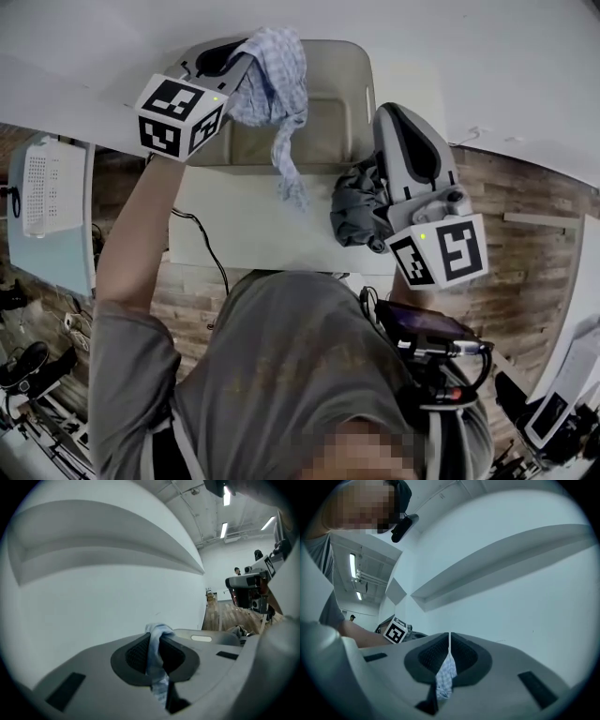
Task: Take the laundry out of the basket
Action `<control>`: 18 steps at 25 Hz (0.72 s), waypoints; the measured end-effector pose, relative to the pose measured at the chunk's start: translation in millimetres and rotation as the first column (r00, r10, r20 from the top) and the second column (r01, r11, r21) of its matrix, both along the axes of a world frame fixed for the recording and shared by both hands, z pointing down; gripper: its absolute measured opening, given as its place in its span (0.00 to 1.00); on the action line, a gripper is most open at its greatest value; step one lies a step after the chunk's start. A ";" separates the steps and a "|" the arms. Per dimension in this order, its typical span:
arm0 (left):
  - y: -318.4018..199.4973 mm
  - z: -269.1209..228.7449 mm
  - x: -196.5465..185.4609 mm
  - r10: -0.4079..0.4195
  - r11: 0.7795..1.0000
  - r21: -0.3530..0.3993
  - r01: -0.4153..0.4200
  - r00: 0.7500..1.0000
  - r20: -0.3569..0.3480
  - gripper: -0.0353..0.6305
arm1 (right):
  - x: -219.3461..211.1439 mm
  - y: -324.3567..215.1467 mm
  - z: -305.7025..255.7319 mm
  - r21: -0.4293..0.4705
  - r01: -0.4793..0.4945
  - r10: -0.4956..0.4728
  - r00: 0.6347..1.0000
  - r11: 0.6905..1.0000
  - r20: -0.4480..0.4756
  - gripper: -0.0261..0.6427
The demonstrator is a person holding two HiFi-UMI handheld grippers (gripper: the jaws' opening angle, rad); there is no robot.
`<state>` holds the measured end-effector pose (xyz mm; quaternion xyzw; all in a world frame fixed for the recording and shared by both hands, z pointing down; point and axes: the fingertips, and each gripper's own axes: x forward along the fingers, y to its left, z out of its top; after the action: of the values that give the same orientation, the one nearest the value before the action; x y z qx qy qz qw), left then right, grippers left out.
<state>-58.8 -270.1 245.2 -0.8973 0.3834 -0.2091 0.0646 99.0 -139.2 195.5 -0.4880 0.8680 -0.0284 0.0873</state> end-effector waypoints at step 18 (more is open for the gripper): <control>122.6 -152.5 4.3 0.113 0.982 0.176 -0.072 0.965 -0.238 0.10 | -1.3 69.8 -9.0 0.058 0.033 -0.032 0.999 0.998 -0.018 0.07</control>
<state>-54.5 -147.5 92.7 -0.9249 0.3619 -0.0600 0.1005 97.6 -69.4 186.5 -0.4714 0.8769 -0.0003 0.0939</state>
